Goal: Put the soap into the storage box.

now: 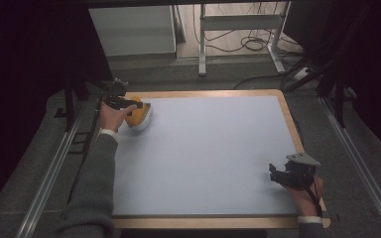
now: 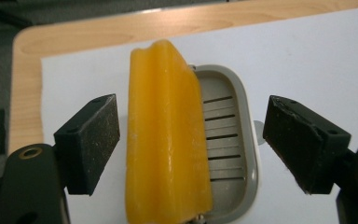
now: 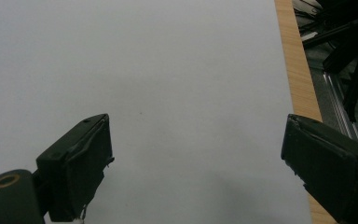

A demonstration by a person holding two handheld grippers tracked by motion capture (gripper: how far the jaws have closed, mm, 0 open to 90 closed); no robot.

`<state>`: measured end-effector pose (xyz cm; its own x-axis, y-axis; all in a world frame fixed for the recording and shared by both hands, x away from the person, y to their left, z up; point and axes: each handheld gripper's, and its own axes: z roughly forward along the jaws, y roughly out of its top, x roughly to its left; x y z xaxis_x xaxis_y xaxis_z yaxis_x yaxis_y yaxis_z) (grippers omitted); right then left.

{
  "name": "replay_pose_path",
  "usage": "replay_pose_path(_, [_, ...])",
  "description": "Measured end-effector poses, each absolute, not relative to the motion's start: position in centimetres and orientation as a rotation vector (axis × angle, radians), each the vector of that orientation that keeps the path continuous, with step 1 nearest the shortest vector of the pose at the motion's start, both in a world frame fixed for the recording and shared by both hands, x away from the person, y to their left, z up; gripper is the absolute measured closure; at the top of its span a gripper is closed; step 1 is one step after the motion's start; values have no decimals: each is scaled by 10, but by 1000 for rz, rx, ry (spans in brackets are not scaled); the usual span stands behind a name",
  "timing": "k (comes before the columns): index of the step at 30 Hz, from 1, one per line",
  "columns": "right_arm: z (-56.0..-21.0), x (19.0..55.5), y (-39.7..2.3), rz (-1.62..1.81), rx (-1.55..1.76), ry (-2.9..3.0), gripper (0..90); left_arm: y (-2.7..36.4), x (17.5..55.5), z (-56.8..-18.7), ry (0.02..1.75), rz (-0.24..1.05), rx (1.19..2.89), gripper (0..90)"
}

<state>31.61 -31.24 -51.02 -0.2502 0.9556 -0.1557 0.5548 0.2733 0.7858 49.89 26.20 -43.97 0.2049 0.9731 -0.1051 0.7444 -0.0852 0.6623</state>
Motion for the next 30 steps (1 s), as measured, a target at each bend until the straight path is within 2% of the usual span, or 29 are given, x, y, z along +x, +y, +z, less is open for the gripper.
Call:
replay_pose_path(3, [-510, 316, -313, 807, 1356, 1908, 88, 263, 493, -435, 1559, 503, 1888, 199])
replay_pose_path(10, [-508, 315, -312, 814, 1353, 1906, 88, 264, 465, -429, 1458, 424, 1885, 227])
replay_pose_path(16, [-508, 315, -310, 815, 1348, 1909, 88, 259, 421, -439, 1338, 339, 1947, 233])
replay_pose_path(30, [-506, 314, -307, 820, 1339, 1914, 88, 236, 353, -474, 1188, 295, 2022, 225])
